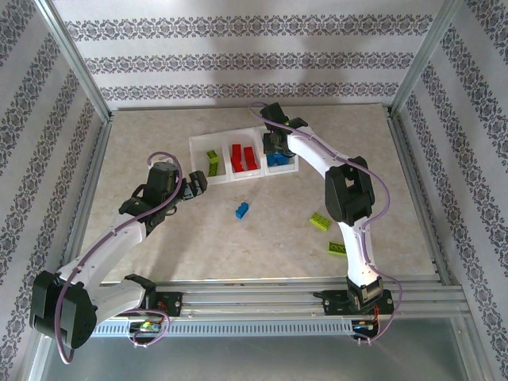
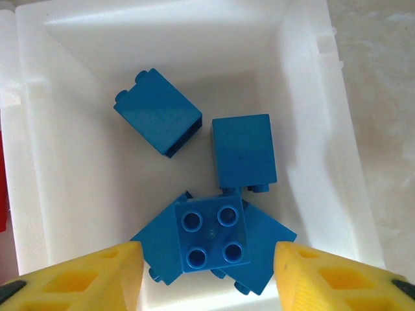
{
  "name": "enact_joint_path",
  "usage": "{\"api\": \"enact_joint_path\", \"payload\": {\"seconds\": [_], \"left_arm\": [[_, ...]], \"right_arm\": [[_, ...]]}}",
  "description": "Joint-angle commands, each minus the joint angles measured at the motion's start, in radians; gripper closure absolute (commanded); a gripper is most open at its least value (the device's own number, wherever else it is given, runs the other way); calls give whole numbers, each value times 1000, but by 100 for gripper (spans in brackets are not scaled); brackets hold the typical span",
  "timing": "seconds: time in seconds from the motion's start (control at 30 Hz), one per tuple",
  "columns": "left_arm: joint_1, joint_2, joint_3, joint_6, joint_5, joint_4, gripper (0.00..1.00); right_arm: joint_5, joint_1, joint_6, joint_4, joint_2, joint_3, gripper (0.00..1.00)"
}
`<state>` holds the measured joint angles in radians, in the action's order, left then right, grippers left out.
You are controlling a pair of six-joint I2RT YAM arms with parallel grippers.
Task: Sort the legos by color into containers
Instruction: Place the lego in the container, then pick up the lego from the center of the table.
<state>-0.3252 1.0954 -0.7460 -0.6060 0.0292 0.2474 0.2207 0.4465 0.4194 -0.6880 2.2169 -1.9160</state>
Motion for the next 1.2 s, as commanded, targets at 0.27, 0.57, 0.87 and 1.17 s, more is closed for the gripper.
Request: {"api": "enact_joint_path", "payload": {"seconds": [0.27, 0.57, 0.87, 1.17], "left_arm": [[-32, 46, -26, 74, -89, 32, 0], [-119, 101, -34, 90, -101, 17, 1], [-255, 212, -88, 127, -101, 5, 4], [-343, 364, -145, 140, -110, 5, 10]], "right_arm": [[99, 14, -11, 37, -298, 209, 18], [300, 84, -6, 97, -617, 503, 2], [381, 82, 99, 81, -932, 798, 2], [327, 21, 223, 101, -1239, 1048, 2]]}}
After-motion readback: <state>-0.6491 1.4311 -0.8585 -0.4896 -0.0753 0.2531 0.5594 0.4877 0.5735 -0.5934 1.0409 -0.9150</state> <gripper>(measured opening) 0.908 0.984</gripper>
